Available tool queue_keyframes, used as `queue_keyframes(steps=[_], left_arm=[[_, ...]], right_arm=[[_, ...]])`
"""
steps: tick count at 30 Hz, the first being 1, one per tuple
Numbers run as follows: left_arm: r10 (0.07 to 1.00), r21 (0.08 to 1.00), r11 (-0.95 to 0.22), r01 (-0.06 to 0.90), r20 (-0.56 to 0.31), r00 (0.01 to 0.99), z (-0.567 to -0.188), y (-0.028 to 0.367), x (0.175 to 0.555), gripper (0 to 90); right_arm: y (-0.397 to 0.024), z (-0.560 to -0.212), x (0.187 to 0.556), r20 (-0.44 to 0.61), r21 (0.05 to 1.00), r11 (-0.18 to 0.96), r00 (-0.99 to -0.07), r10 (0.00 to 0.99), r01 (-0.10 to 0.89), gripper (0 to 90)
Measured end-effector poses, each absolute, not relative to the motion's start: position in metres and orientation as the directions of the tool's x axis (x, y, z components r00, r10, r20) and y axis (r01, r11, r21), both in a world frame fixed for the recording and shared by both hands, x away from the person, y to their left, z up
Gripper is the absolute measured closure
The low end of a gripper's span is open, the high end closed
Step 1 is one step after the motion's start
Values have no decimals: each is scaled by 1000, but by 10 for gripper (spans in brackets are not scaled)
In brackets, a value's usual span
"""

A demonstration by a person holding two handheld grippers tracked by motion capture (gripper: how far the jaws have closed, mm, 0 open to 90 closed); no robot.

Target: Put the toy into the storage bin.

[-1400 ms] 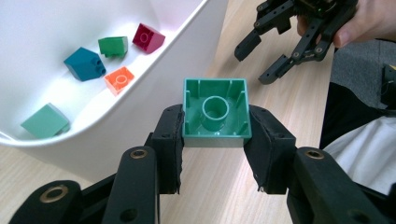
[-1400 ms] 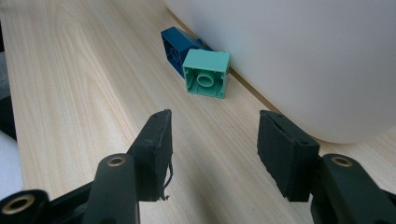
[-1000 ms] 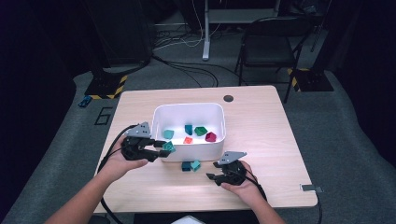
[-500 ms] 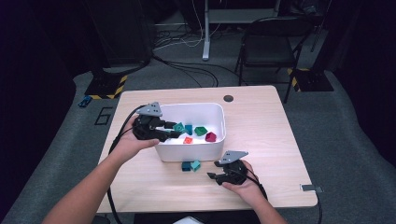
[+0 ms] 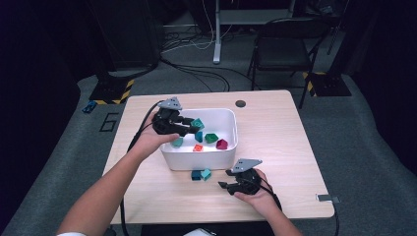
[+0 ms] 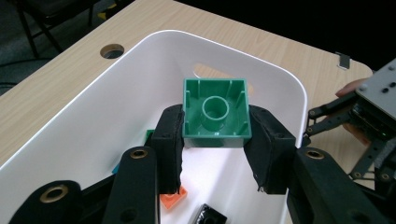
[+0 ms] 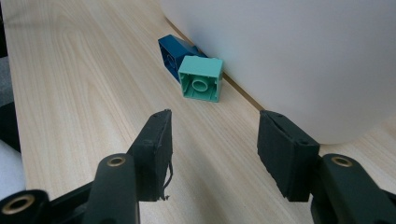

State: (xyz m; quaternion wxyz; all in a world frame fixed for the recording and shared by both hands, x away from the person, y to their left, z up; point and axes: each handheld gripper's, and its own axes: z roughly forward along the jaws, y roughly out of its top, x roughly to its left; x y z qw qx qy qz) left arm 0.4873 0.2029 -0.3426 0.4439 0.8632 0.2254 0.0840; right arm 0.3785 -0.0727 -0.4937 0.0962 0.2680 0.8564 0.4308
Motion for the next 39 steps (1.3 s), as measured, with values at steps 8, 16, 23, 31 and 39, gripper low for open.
queue_keyframes(steps=[8,16,23,31,39], left_arm=[[462,802,-511,309,-47,885,-351,184,505,587],[478,778,-530,338,-55,876,-369,169,521,587],[473,778,-529,338,-60,879,-381,161,532,587],[476,757,-558,341,-45,879,-394,152,541,586],[487,713,-599,365,-37,873,-404,148,546,585]], right_arm=[[-73,-494,379,67,790,485,-838,541,376,449],[-73,-493,379,68,791,485,-841,537,374,449],[-74,-493,379,75,793,479,-840,537,377,449],[-73,-494,379,73,790,486,-844,531,374,449],[-73,-494,379,73,793,483,-845,530,371,449]])
